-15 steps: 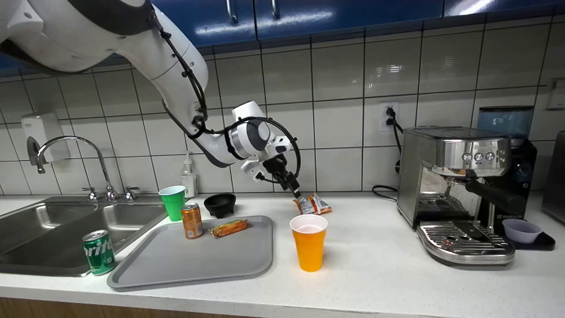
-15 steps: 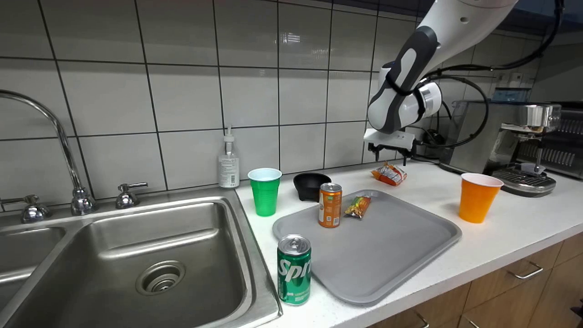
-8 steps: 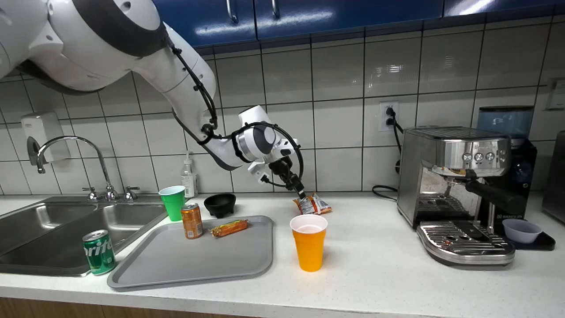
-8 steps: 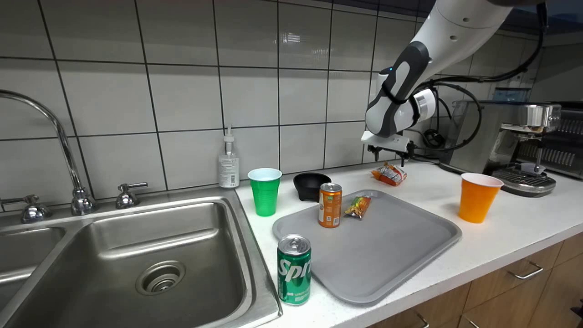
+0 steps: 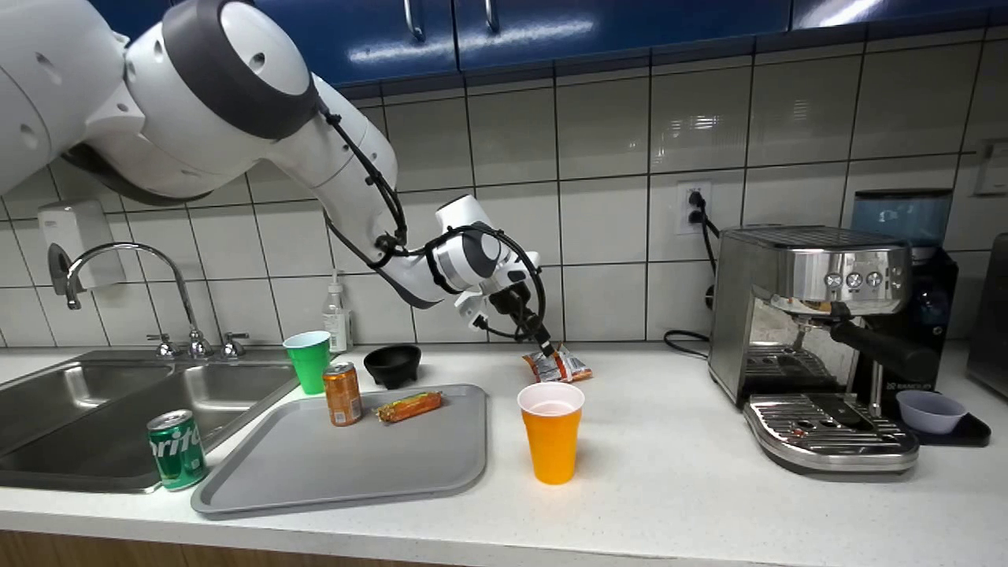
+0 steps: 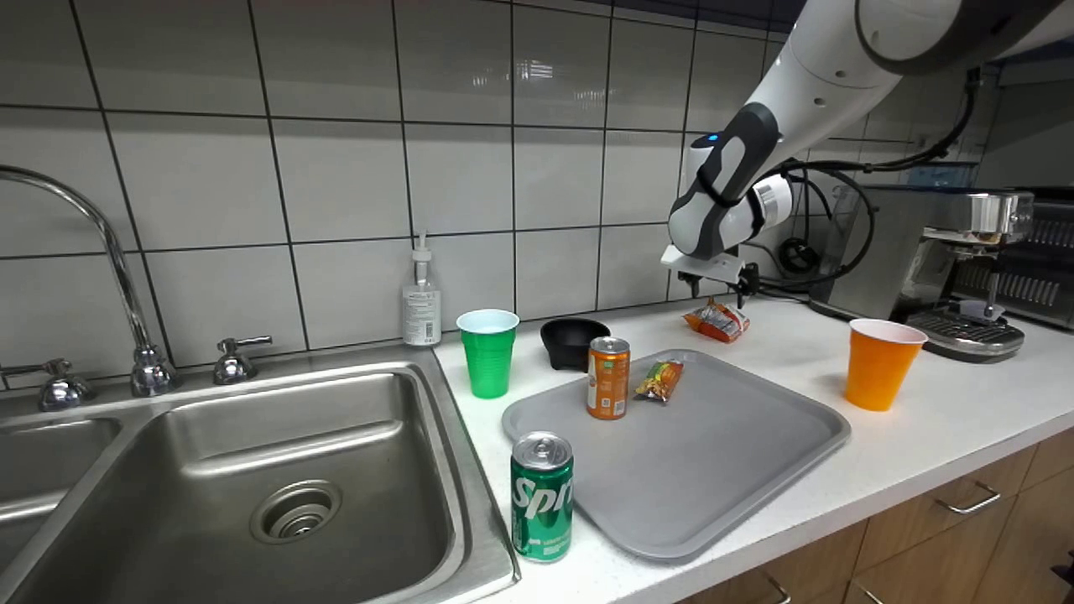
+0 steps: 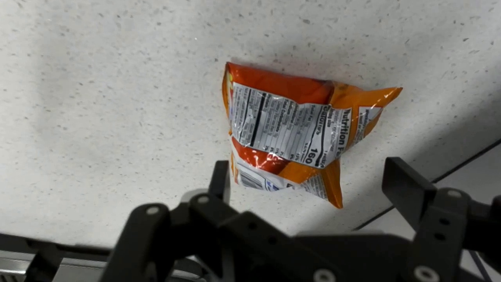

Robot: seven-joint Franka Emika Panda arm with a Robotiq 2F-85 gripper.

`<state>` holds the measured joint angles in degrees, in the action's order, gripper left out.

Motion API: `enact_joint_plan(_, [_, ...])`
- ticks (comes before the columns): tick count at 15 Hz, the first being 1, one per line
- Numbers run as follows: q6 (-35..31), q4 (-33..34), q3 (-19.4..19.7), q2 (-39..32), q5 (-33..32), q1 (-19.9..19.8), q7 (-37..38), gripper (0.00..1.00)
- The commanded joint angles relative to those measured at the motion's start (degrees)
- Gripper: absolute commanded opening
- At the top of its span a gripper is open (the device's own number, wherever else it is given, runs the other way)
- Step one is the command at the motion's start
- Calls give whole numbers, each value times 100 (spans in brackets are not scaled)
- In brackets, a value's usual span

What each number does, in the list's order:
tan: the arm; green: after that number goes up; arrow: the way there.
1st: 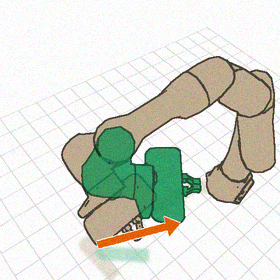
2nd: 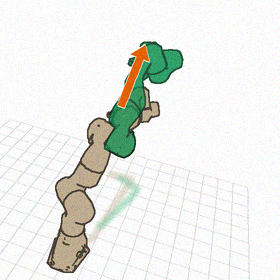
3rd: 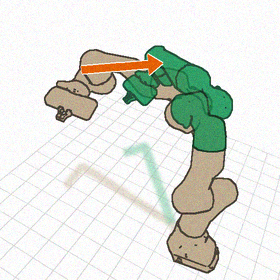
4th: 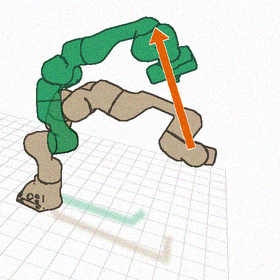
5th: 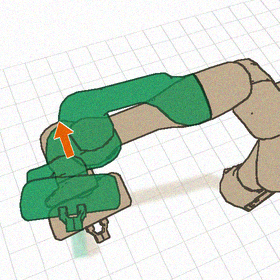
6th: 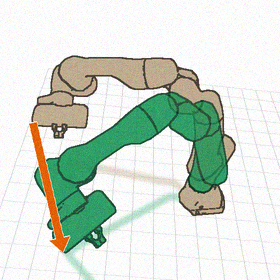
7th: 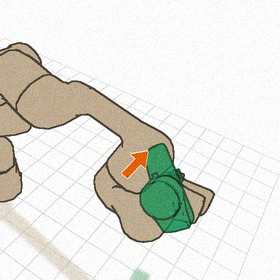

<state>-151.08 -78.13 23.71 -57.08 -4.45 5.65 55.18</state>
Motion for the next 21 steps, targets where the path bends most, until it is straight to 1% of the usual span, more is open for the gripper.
enact_joint_plan(1, [434, 775, 11, -414, 10, -157, 261, 100])
enact_joint_plan(11, [975, 1765, -61, -973, -56, -385, 461, 100])
enact_joint_plan(12, [1010, 1854, -69, -1023, -68, -402, 448, 75])
enact_joint_plan(13, [1056, 1928, -87, -1060, -65, -423, 436, 74])
enact_joint_plan(16, [1148, 2133, -106, -1173, -72, -462, 431, 49])
enact_joint_plan(18, [1193, 2236, -114, -1228, -75, -482, 433, 35])
enact_joint_plan(21, [1268, 2361, -121, -1289, -87, -502, 433, 12])
